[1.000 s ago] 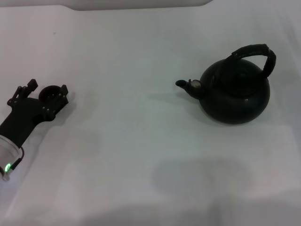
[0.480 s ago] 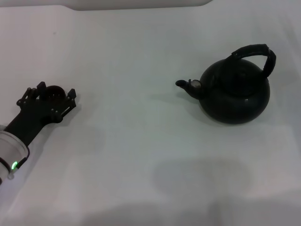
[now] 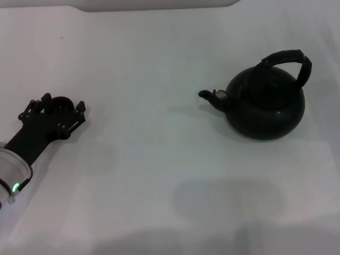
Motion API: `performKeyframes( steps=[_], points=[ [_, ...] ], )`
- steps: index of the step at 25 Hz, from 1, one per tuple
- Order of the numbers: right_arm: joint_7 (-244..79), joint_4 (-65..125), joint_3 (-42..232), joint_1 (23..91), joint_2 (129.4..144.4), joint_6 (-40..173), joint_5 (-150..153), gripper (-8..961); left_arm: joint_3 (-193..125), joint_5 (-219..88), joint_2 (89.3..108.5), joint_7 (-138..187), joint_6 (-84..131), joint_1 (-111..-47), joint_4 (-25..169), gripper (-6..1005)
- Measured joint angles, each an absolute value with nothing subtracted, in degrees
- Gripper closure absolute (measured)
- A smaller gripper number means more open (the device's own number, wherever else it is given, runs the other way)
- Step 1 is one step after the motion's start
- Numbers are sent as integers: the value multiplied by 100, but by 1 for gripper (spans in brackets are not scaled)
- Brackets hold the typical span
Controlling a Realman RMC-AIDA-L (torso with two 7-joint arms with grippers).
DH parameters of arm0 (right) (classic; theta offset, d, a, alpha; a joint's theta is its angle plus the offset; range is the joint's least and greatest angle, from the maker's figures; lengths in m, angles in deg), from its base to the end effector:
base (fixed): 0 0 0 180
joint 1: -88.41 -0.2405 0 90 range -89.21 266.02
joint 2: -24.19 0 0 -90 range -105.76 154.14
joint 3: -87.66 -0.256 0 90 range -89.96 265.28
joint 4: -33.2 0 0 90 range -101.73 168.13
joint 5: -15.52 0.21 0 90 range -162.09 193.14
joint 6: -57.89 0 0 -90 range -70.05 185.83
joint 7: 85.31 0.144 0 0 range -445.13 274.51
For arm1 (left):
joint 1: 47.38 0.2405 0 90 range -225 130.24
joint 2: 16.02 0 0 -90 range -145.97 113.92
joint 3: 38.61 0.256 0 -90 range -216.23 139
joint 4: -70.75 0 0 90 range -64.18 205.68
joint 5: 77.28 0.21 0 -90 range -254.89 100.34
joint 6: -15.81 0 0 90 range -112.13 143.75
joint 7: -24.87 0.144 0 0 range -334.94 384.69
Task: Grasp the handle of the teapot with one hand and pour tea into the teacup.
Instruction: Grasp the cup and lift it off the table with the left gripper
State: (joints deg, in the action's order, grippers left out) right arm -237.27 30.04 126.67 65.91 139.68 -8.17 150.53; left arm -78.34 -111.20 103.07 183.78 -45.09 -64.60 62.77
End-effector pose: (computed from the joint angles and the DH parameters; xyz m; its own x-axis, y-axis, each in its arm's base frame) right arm 0.3891 0.3128 0.0399 0.6185 -0.0453 -0.7845 -0.7858 -0.0359 -0.6174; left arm -0.3602 0.2634 -0.0681 0.6893 0.2714 0.6717 0.7203 -0.3559 -0.5954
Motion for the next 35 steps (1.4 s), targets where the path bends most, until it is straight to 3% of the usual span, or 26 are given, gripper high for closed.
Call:
performKeyframes(
  steps=[11, 30, 35],
  points=[
    [-23727, 3003, 12676, 6597, 13968, -831, 15053, 220, -7834, -11120, 10307, 18378, -4379, -6450, 6262, 112],
    [-23727, 3021, 12679, 6609, 13968, -838, 15043, 222, -7824, -10797, 10304, 18378, -4466, -6433, 6084, 299],
    [-23727, 3018, 12683, 6593, 13968, -839, 15043, 222, -7825, -10606, 10303, 18375, -4651, -6471, 5959, 299]
  ],
)
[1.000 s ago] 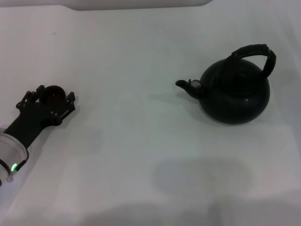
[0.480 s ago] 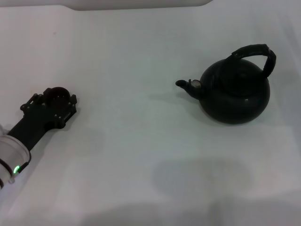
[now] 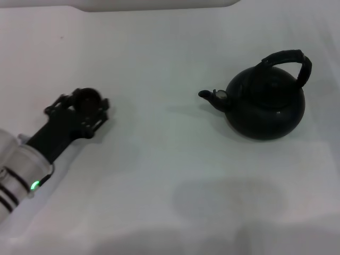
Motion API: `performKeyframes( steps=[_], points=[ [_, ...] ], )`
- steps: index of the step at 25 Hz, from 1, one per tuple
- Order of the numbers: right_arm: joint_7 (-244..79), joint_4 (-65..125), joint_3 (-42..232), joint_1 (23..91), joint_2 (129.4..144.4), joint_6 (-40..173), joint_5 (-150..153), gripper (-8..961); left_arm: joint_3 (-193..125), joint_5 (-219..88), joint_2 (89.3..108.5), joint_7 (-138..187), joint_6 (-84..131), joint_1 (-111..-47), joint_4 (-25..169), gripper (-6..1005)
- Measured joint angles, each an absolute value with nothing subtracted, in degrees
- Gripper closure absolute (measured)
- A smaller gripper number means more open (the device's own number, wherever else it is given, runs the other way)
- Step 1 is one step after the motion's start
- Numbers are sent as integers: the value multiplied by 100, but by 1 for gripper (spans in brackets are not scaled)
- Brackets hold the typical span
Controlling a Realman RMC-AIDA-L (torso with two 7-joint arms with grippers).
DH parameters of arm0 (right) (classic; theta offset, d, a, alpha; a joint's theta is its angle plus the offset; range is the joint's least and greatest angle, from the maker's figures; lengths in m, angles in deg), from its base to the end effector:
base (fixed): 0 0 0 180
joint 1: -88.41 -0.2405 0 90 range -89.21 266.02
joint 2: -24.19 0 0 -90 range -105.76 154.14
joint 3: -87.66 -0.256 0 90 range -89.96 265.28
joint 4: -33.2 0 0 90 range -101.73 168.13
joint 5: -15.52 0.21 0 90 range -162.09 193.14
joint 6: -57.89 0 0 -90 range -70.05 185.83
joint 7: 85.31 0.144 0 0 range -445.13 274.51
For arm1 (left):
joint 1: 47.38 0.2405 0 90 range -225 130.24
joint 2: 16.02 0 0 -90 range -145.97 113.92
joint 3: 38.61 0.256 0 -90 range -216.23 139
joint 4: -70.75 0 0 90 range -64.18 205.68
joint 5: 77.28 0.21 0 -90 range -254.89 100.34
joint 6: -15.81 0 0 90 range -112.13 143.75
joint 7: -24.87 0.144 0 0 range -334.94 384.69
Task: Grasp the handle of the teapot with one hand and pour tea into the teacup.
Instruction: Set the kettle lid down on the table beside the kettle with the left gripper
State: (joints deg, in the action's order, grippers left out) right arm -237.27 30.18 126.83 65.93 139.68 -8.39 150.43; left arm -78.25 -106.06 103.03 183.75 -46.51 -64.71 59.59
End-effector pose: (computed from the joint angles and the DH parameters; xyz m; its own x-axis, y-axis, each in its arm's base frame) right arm 0.3886 0.3123 0.0390 0.6186 -0.0458 -0.7844 -0.7857 -0.0410 -0.6172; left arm -0.3371 0.2638 -0.0809 0.6981 0.2336 0.6768 0.6923 -0.4612 -0.5550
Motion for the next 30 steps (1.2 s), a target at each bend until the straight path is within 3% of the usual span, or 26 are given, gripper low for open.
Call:
performKeyframes(
  steps=[11, 30],
  points=[
    [-23727, 3029, 12695, 6580, 13979, -855, 15044, 221, -7826, -9146, 10343, 18360, -4110, -6913, 5325, 300],
    [-23727, 3057, 12704, 6567, 13985, -970, 15034, 220, -7526, -8833, 10386, 18326, -3375, -6979, 4965, 299]
  ],
)
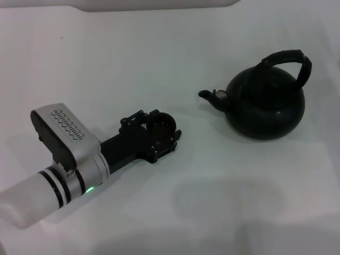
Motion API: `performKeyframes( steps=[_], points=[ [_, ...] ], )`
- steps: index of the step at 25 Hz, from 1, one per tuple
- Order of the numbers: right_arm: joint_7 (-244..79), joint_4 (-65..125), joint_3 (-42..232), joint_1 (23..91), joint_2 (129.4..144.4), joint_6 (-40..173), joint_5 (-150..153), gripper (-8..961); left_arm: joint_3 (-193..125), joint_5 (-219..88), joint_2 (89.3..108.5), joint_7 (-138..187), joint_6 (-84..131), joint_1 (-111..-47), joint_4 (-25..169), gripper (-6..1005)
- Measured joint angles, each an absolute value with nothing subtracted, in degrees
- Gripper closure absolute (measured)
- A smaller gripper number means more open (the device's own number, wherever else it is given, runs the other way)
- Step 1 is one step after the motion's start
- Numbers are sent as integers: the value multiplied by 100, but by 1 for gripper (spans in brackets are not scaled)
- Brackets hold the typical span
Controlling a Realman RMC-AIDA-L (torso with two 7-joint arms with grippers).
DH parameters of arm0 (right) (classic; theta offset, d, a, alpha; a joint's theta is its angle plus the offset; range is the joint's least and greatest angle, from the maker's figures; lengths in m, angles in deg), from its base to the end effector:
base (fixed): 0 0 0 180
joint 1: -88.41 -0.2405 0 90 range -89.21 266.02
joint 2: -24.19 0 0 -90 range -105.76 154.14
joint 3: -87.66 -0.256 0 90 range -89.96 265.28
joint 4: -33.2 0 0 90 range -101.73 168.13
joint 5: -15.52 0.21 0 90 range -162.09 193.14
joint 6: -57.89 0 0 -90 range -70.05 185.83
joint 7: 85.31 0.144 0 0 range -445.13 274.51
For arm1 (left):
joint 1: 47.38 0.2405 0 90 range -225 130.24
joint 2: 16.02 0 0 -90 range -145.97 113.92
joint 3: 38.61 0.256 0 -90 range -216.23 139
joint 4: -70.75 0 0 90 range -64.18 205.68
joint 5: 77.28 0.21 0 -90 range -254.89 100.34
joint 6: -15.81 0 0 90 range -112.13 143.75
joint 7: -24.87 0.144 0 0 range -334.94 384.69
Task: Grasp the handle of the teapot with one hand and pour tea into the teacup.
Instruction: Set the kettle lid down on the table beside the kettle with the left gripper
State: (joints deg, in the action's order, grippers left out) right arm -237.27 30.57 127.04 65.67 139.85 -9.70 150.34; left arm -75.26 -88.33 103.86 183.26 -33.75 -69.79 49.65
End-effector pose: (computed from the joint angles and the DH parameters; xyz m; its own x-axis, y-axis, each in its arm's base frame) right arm 0.3838 0.3128 0.0367 0.6144 -0.0312 -0.7884 -0.7885 -0.0597 -0.6121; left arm -0.2753 0.2671 -0.1437 0.8326 0.2202 0.5082 0.4715 -0.7632 -0.4419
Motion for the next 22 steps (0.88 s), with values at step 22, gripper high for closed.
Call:
performKeyframes(
  steps=[22],
  points=[
    [-23727, 3076, 12703, 6580, 13994, -976, 15035, 222, -7376, -8823, 10360, 18367, -3313, -7050, 4966, 249]
  ],
)
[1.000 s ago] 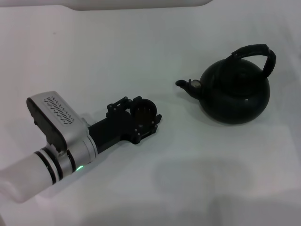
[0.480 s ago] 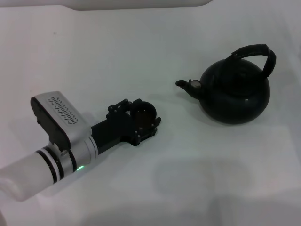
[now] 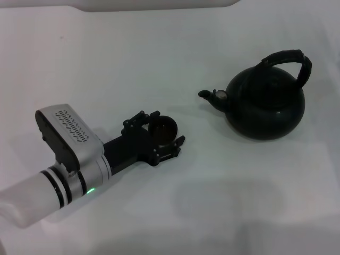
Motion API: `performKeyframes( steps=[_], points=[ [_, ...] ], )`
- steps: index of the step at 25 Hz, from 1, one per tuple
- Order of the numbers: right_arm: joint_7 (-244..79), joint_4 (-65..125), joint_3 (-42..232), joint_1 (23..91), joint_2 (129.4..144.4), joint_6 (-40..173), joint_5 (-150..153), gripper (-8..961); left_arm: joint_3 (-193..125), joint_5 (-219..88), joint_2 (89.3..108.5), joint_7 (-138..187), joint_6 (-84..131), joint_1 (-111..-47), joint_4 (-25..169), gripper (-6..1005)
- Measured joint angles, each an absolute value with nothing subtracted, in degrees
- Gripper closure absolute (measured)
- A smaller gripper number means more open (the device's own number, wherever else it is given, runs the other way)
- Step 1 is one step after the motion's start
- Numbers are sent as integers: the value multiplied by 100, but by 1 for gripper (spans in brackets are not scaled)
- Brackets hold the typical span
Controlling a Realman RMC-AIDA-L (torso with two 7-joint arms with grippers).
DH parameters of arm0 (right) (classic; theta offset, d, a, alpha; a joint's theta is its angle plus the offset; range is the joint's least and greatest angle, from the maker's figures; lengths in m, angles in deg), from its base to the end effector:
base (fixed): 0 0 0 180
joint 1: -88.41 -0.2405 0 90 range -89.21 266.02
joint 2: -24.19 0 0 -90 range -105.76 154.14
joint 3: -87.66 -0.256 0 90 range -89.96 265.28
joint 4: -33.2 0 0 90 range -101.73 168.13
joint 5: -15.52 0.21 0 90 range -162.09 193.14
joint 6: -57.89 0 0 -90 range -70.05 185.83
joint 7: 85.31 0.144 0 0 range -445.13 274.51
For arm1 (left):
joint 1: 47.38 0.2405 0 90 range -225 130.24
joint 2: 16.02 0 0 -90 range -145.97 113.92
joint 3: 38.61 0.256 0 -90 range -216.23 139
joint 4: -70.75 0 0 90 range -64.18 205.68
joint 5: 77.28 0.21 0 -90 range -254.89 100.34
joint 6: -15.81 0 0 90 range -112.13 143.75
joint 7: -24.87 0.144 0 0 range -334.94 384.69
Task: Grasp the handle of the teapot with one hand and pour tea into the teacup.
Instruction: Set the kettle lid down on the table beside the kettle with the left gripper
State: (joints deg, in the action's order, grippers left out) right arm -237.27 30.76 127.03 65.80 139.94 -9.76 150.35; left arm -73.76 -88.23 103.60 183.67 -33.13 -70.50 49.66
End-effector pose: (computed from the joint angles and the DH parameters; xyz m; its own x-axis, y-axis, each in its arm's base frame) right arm 0.3843 0.3114 0.0353 0.6114 -0.0346 -0.7906 -0.7909 -0.0581 -0.6092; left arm -0.2750 0.2666 -0.1458 0.8514 0.2083 0.4814 0.4400 -0.7833 -0.4392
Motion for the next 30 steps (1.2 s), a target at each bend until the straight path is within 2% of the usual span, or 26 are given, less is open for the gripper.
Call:
performKeyframes(
  steps=[8, 16, 30],
  points=[
    [-23727, 3083, 12703, 6588, 13994, -980, 15035, 220, -7432, -8858, 10347, 18368, -3586, -6995, 4966, 145],
    [-23728, 3083, 12692, 6608, 13980, -957, 15035, 220, -8032, -9119, 10328, 18356, -4988, -6548, 5041, 141],
    [-23727, 3079, 12658, 6635, 13976, -958, 15035, 221, -8252, -9703, 10324, 18325, -5596, -6407, 5251, 143]
  ],
)
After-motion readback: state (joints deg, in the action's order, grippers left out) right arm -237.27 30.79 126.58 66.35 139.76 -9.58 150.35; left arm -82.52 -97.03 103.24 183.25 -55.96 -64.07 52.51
